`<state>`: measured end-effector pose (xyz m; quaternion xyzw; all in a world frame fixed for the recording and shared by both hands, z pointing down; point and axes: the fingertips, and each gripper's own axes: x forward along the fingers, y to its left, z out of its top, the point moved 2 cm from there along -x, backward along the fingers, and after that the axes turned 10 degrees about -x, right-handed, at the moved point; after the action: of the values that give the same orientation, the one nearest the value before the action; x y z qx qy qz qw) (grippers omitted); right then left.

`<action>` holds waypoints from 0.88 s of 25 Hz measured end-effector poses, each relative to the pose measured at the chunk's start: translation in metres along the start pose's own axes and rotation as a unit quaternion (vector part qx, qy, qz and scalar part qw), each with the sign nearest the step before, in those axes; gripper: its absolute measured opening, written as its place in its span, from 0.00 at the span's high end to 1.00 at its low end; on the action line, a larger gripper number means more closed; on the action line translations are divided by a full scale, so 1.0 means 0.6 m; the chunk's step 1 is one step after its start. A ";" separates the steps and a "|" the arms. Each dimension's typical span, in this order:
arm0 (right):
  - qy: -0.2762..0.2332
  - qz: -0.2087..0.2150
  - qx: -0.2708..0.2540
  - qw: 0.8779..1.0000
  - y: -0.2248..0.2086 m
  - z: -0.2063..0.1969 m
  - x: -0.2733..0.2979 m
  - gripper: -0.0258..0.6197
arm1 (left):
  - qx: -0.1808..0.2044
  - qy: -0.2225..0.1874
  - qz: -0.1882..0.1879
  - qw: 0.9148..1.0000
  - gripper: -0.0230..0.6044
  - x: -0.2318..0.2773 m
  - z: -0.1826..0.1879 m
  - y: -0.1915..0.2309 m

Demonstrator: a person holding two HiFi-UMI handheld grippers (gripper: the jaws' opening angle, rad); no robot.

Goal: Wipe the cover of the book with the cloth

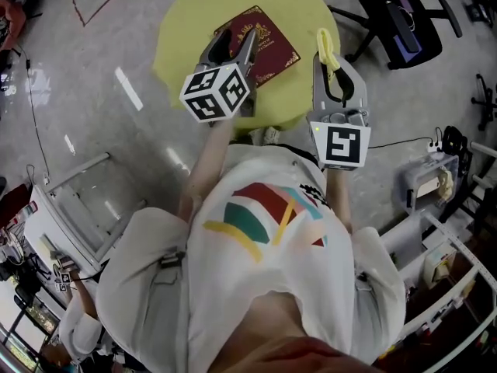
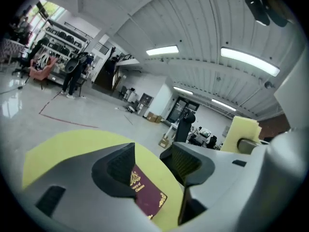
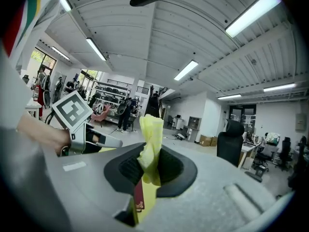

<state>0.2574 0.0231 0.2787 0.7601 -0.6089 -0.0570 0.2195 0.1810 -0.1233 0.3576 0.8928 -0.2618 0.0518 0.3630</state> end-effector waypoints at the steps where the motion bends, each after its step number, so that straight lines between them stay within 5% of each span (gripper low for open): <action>1: 0.001 0.003 0.000 1.000 0.004 -0.001 0.000 0.92 | -0.011 0.016 0.005 1.000 0.60 0.005 -0.017 0.012; 7: 0.015 0.016 -0.001 1.000 0.020 -0.014 -0.004 0.91 | -0.065 0.092 0.059 0.992 0.58 0.022 -0.126 0.083; 13: 0.038 0.022 0.004 0.999 0.030 -0.030 -0.004 0.92 | -0.076 0.149 0.120 0.979 0.58 0.022 -0.207 0.142; 22: 0.061 0.025 0.000 0.998 0.043 -0.046 -0.004 0.92 | -0.117 0.199 0.143 0.962 0.58 0.031 -0.273 0.181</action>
<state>0.2432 0.0285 0.3137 0.7466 -0.6134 -0.0049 0.2576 0.1583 -0.0857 0.5501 0.7690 -0.3131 0.2488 0.4987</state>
